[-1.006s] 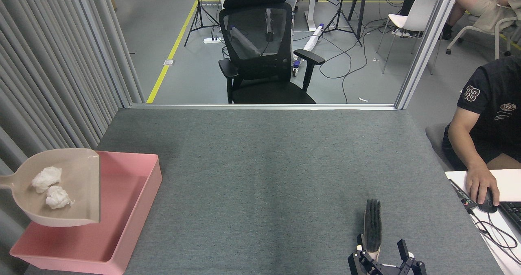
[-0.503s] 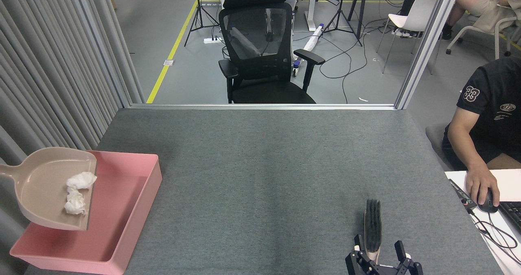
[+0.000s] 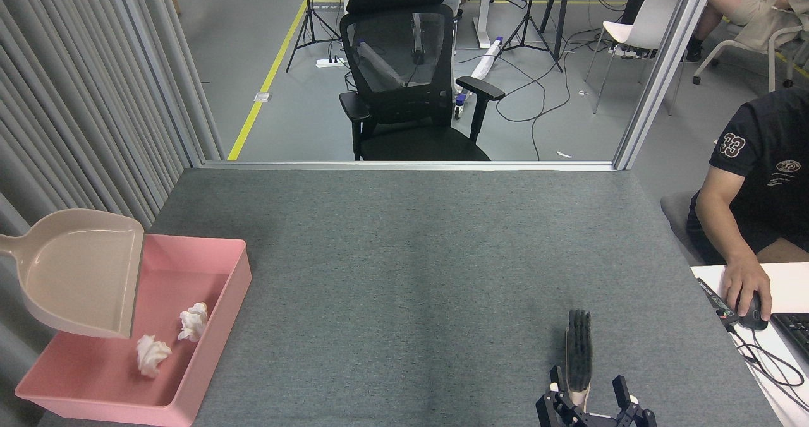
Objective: Sweep and dump garbage into bin
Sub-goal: 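Tip the dustpan with the left gripper to dump paper into bin, then lower the dustpan back onto the table with the left gripper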
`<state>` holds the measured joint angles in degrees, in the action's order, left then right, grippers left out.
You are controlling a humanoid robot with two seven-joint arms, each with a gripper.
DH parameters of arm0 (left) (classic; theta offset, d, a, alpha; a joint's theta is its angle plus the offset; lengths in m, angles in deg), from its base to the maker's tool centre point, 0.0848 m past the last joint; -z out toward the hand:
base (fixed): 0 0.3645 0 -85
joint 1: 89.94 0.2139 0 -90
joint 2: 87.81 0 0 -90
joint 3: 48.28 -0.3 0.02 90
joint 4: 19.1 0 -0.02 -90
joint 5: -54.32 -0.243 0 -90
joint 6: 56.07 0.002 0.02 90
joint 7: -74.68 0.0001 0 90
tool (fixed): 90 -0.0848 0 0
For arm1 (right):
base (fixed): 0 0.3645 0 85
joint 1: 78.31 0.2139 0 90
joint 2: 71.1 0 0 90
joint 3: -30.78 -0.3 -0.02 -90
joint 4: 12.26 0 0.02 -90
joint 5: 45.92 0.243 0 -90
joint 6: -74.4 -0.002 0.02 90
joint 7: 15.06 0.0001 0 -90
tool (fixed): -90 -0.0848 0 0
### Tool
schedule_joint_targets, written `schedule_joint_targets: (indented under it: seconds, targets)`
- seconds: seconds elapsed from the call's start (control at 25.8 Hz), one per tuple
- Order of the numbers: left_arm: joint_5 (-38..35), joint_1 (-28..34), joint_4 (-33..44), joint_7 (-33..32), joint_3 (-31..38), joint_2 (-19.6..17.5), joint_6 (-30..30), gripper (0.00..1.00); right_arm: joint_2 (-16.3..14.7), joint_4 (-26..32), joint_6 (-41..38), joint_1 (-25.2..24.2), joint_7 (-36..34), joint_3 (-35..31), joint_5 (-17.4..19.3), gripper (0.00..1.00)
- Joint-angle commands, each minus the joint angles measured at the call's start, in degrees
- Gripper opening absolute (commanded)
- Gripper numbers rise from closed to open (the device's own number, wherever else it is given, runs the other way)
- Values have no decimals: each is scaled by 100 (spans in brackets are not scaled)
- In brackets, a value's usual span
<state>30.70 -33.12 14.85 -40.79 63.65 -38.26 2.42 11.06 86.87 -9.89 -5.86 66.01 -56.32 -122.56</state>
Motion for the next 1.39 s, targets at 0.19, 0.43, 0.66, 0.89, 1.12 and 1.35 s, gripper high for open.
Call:
schedule_joint_targets:
  seconds: [0.19,0.43,0.66,0.89,1.12,1.35]
  targets:
    - [1685,-67,964,-494,-382,55,1156,17,-69,0,10,5,-21,-26,18,98]
    - [3022,927,3469,-283,-857,749,2616,17,-60,0,10,-65,-21,-132,18,98]
    - [2670,2051,5156,-222,-1262,1979,3055,17,-33,106,-228,-294,-30,-563,18,98]
    - [1431,2298,4814,-143,-1297,3588,2554,18,-25,106,-245,-355,-30,-589,18,98]
    - [692,2438,4427,191,-1288,4599,2255,19,-16,115,-254,-355,-21,-598,18,98]
    - [692,2465,4049,349,-1279,4687,1939,19,-16,115,-254,-355,-21,-598,18,98]
